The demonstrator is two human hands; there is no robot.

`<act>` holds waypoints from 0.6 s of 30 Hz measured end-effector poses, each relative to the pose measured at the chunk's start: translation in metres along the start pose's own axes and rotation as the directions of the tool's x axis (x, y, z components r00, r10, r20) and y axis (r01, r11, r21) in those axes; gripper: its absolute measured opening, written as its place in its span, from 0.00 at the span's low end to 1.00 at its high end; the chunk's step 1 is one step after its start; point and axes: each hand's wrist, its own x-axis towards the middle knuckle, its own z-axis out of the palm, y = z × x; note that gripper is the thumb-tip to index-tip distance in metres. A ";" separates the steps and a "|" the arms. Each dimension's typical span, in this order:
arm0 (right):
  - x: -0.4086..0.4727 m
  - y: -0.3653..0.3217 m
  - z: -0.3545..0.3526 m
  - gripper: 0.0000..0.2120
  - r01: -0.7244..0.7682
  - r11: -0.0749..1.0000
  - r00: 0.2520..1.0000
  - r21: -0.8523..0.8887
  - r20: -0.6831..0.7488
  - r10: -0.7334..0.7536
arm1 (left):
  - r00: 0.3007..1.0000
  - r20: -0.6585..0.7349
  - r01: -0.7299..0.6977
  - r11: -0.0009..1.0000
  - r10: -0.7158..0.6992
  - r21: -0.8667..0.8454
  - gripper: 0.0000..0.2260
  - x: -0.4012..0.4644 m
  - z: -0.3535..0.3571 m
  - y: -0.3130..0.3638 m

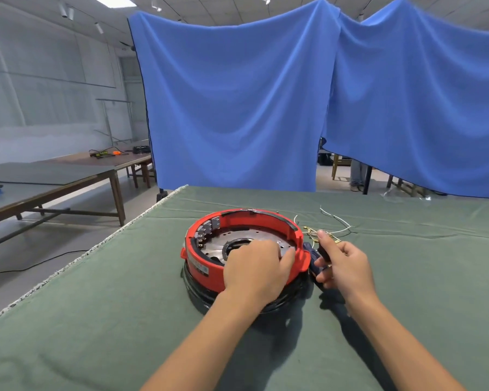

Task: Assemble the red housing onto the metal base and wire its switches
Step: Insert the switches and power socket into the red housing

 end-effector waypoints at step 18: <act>-0.016 -0.015 0.013 0.15 -0.274 0.943 0.910 0.191 0.367 0.191 | 0.956 -0.289 -0.097 0.985 0.052 -0.143 0.20 -0.011 0.005 -0.032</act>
